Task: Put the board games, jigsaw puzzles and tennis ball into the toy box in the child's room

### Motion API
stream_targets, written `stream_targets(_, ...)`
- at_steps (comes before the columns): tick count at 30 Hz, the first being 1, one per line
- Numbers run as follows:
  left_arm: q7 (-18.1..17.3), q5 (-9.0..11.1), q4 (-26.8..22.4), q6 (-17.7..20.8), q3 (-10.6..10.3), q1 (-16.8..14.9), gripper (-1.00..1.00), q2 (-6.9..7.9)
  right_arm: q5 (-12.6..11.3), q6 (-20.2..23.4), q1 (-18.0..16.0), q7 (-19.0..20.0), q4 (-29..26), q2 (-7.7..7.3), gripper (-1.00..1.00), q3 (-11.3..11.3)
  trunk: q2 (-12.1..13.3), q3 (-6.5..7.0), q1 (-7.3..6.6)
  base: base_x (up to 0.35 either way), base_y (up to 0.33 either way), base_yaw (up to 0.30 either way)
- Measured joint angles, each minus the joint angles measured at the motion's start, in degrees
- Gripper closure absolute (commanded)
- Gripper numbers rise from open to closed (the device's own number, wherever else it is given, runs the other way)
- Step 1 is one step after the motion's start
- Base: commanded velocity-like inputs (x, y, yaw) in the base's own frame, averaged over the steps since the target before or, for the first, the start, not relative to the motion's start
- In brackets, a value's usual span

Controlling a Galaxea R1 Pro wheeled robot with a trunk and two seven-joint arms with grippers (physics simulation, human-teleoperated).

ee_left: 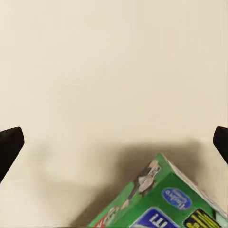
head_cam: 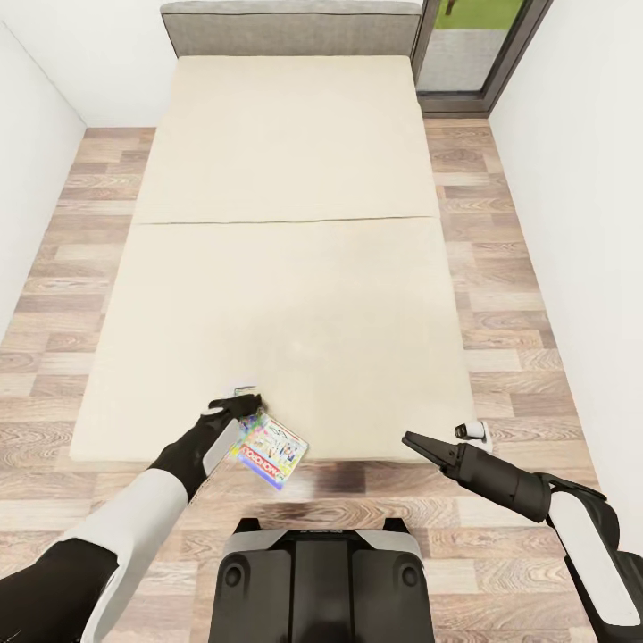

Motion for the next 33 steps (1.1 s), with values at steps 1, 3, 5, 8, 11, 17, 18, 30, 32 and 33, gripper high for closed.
stream_targets(1, 0.01, 0.07, -0.68, 0.09, 0.62, 0.00, -1.00, 0.30, 0.00, 0.00, 0.00, 0.01, 0.00, 0.00, -1.00, 0.00, 0.00, 0.00, 0.00, 0.000, 0.000, 0.000)
stream_targets(3, 0.07, 0.31, -2.73, 0.44, 2.79, 0.03, -1.00, 1.02, 0.00, 0.00, 0.00, 0.02, 0.00, 0.00, -1.00, 0.00, 0.00, 0.00, 0.00, 0.000, 0.000, 0.000)
stream_targets(5, -0.03, 0.12, -4.77, 1.36, 5.43, 0.09, -1.00, 1.53, 0.00, 0.00, 0.00, 0.03, 0.00, 0.00, -1.00, 0.00, 0.00, 0.00, 0.00, 0.000, 0.000, 0.000)
stream_targets(8, -0.04, 0.07, -7.61, 3.83, 8.52, 0.17, -1.00, 2.67, 0.00, 0.00, 0.00, 0.03, 0.00, 0.00, -1.00, 0.00, 0.00, 0.00, 0.00, 0.000, 0.000, 0.000)
stream_targets(11, -0.06, 0.10, -11.20, 6.73, 11.27, 0.33, -1.00, 4.30, 0.00, 0.00, 0.00, 0.03, 0.00, 0.00, -1.00, 0.00, 0.00, 0.00, 0.00, 0.000, 0.000, 0.000)
stream_targets(17, -0.88, 1.13, -20.36, 16.05, 16.90, 0.93, -1.00, 7.87, 0.01, -0.01, 0.00, 0.03, 0.06, 0.00, -1.00, -0.05, 0.00, 0.00, 0.00, 0.000, 0.000, 0.000)
stream_targets(18, -2.41, 2.22, -23.00, 20.19, 18.94, 1.53, -1.00, 8.80, 0.03, -0.04, 0.00, 0.01, 0.07, 0.00, -1.00, -0.06, 0.00, 0.00, -0.01, 0.000, 0.000, 0.000)
stream_targets(30, -35.12, 15.14, -36.38, 45.37, 33.32, 13.50, -1.00, 18.47, 0.13, -0.34, 0.00, -0.13, 0.25, -0.05, -1.00, -0.09, 0.00, 0.00, -0.01, 0.000, 0.000, 0.000)
stream_targets(32, -40.95, 15.69, -36.85, 46.36, 34.04, 15.49, -1.00, 20.41, 0.15, -0.49, 0.00, -0.13, 0.25, -0.03, -1.00, -0.09, 0.00, 0.00, -0.01, 0.000, 0.000, 0.000)
stream_targets(33, -43.86, 15.83, -36.99, 46.67, 34.32, 16.43, -1.00, 21.29, 0.16, -0.64, 0.00, -0.13, 0.25, -0.04, -1.00, -0.08, 0.00, 0.00, -0.01, 0.000, 0.000, 0.000)
